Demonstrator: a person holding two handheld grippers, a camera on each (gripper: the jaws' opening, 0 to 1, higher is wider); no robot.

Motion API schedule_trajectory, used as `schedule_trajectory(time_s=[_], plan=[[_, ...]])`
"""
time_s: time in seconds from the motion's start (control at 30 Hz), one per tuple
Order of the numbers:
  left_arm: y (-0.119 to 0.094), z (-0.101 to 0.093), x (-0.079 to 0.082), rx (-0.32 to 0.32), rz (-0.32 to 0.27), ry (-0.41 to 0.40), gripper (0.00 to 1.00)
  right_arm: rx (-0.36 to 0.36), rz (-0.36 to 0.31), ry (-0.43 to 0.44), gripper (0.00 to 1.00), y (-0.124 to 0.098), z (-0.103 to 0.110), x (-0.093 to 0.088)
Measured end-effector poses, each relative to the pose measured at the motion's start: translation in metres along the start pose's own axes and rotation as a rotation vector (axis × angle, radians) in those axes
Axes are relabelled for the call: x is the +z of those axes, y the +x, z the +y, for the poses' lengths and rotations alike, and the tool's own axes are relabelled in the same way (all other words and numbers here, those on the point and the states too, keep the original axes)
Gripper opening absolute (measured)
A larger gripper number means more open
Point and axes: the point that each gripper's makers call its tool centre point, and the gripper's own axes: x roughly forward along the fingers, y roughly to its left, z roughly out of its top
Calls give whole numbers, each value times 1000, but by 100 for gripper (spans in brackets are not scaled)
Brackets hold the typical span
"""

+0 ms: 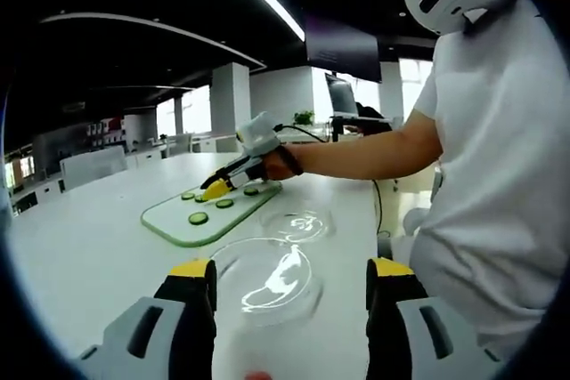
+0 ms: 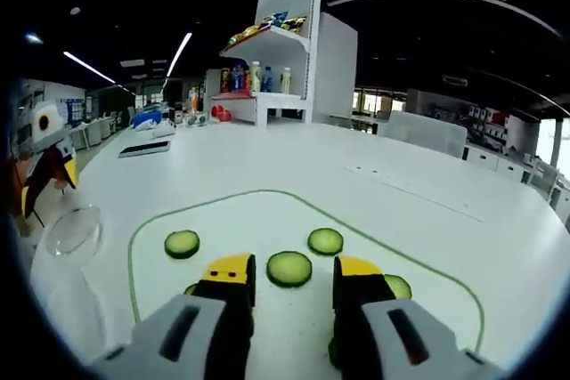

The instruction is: Open the petri dish lid, add cucumber slices into the petri dish, and close the lid

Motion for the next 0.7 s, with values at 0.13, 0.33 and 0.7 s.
schedule_trajectory(time_s=[0.13,0.33,0.7], plan=[[-1,-2,-1,-5,1,0,66,10,5,-8,33,1,3,-1],[0,-3,-5,-6,17,11,66,11,9,3,30,0,3,0],[-2,-8,-2,-23,7,9,65,38,32,-3,28,4,10,-5]])
